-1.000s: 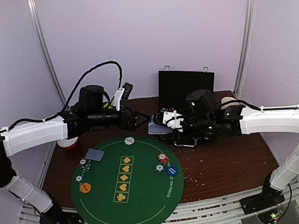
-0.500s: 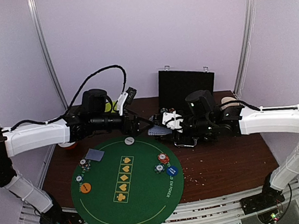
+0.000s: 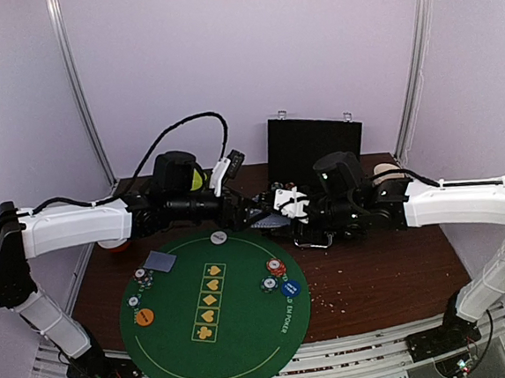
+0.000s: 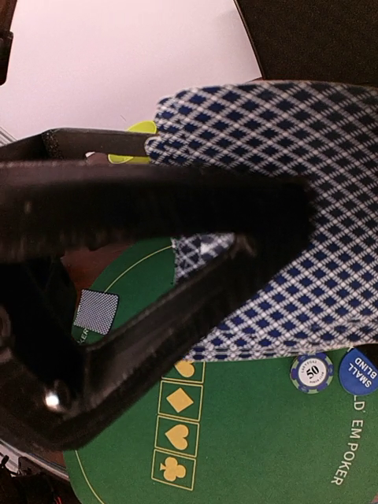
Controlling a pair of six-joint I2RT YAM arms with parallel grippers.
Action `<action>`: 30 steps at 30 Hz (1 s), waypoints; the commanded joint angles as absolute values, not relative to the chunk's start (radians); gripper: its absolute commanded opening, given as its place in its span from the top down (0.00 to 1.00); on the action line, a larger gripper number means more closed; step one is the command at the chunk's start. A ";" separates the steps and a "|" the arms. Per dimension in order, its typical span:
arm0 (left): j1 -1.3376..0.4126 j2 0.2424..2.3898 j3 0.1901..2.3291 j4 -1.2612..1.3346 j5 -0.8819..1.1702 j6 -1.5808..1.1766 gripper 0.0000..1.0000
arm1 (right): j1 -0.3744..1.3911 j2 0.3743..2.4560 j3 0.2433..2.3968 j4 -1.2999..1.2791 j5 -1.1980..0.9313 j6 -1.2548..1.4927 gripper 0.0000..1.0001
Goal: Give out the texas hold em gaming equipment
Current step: Pick up the poker card from the face-down deck piles.
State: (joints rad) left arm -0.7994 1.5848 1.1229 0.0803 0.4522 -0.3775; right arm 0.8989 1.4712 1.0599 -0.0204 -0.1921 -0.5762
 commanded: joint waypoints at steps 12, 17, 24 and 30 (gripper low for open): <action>-0.801 1.495 1.088 0.030 0.305 -0.354 0.36 | 0.904 1.470 1.078 0.002 -0.197 -0.569 0.53; -0.801 1.487 1.084 0.013 0.307 -0.345 0.36 | 0.904 1.471 1.078 0.002 -0.195 -0.569 0.53; -0.801 1.457 1.077 0.043 0.398 -0.342 0.26 | 0.905 1.467 1.078 -0.004 -0.192 -0.570 0.53; -0.801 1.436 1.095 0.005 0.352 -0.318 0.28 | 0.905 1.466 1.079 -0.008 -0.192 -0.568 0.53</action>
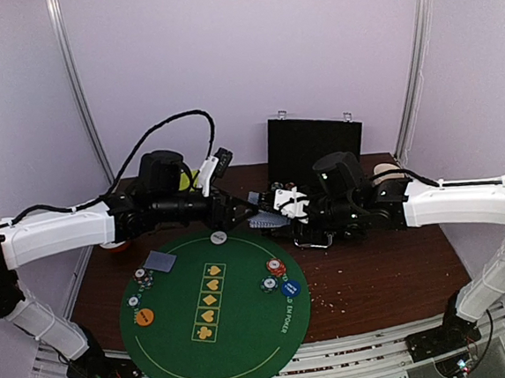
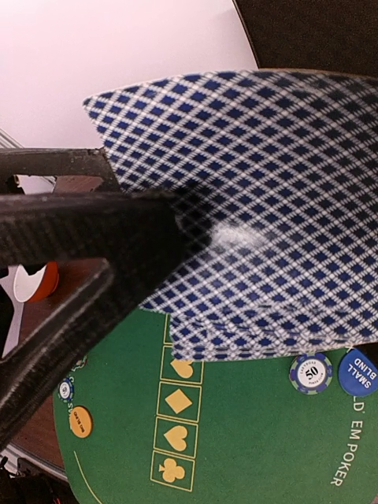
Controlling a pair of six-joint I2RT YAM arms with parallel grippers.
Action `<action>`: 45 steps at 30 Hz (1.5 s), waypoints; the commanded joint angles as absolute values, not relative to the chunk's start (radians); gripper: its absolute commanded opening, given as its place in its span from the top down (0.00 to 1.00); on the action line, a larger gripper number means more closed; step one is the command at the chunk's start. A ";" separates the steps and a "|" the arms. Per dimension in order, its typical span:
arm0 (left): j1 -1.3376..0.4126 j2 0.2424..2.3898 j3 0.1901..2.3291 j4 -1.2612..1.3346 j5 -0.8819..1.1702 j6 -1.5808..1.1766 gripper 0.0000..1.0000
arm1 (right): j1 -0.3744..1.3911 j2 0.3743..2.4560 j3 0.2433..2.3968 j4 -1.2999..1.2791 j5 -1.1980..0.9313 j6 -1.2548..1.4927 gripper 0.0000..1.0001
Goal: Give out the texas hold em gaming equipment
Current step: Pick up the poker card from the face-down deck piles.
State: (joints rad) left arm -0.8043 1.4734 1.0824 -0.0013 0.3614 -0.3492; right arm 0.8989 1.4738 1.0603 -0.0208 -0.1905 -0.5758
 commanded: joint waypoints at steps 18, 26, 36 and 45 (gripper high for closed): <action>-0.799 1.431 1.080 0.078 0.487 -0.319 0.99 | 0.904 1.463 1.072 -0.002 -0.186 -0.572 0.53; -0.798 1.403 1.075 0.032 0.455 -0.299 1.00 | 0.903 1.462 1.070 -0.005 -0.180 -0.574 0.53; -0.782 1.292 1.000 0.053 0.443 -0.283 1.00 | 0.894 1.460 1.061 -0.008 -0.175 -0.578 0.53; -0.742 1.191 0.954 0.011 0.489 -0.323 1.00 | 0.861 1.454 1.030 0.010 -0.174 -0.568 0.53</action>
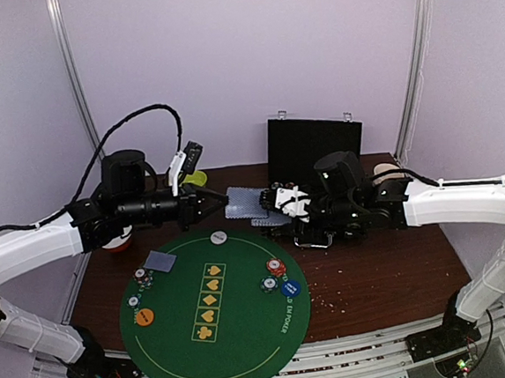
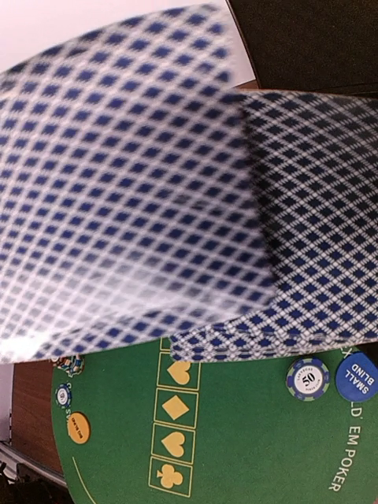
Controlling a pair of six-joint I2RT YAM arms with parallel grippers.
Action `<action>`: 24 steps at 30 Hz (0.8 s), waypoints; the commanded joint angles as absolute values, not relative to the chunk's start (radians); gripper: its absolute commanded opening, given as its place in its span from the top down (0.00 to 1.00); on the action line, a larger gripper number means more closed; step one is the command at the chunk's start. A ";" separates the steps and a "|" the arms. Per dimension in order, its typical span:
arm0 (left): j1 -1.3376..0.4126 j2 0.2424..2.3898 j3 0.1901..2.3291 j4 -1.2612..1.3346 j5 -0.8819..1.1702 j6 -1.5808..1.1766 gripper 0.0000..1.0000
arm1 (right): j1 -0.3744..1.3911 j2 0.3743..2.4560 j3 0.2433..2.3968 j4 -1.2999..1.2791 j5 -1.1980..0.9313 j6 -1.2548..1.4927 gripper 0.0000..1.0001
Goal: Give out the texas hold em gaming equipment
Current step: Pick up the poker card from the face-down deck piles, then distribute the poker card in the small blind area.
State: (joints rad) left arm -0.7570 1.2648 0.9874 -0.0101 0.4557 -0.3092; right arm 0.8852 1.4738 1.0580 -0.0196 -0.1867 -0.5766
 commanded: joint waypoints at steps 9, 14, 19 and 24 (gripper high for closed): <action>-0.721 1.120 0.853 0.008 0.529 -0.420 1.00 | 0.806 1.466 1.004 0.049 -0.178 -0.547 0.54; -0.722 1.115 0.721 0.021 0.595 -0.536 1.00 | 0.783 1.470 0.998 0.052 -0.143 -0.547 0.54; -0.774 1.159 0.598 0.071 0.621 -0.623 1.00 | 0.777 1.460 0.994 0.039 -0.115 -0.556 0.54; -0.853 1.204 0.523 0.171 0.589 -0.712 1.00 | 0.778 1.443 0.990 0.019 -0.116 -0.568 0.54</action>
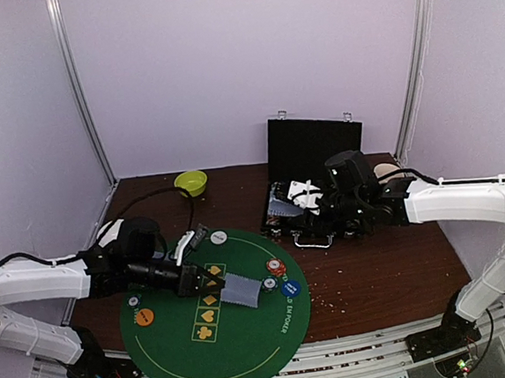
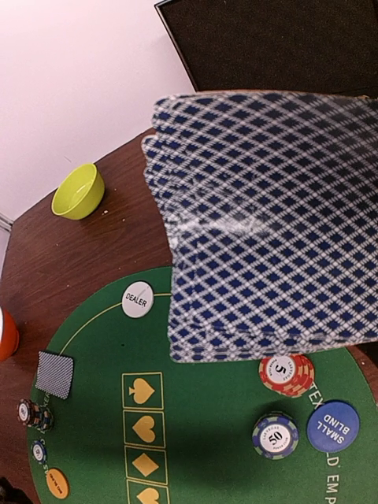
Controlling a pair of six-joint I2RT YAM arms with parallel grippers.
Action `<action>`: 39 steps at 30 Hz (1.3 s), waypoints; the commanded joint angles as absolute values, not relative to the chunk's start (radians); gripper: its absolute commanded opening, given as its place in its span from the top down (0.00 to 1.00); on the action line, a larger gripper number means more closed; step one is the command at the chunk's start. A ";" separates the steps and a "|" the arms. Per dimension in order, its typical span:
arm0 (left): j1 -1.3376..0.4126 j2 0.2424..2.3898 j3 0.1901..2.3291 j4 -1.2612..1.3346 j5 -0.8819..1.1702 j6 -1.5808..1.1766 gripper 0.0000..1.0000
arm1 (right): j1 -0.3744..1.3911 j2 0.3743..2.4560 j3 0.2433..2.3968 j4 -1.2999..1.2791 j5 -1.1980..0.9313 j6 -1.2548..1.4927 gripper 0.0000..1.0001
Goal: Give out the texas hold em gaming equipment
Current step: Distribute the poker card in the small blind area.
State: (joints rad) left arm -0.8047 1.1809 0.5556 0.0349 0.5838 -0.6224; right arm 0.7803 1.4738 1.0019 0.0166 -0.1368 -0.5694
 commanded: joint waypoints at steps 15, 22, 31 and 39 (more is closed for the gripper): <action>-0.999 1.611 0.554 0.481 0.562 -0.860 1.00 | 0.789 1.424 0.978 -0.034 -0.115 -0.570 0.53; -1.026 1.677 0.628 0.384 0.554 -0.847 1.00 | 0.799 1.404 0.968 -0.038 -0.115 -0.575 0.53; -1.043 1.536 0.637 0.250 0.468 -0.797 0.51 | 0.812 1.385 0.982 -0.064 -0.113 -0.595 0.53; -0.960 1.288 0.850 -0.072 0.349 -0.605 0.23 | 0.849 1.395 1.011 -0.091 -0.115 -0.620 0.53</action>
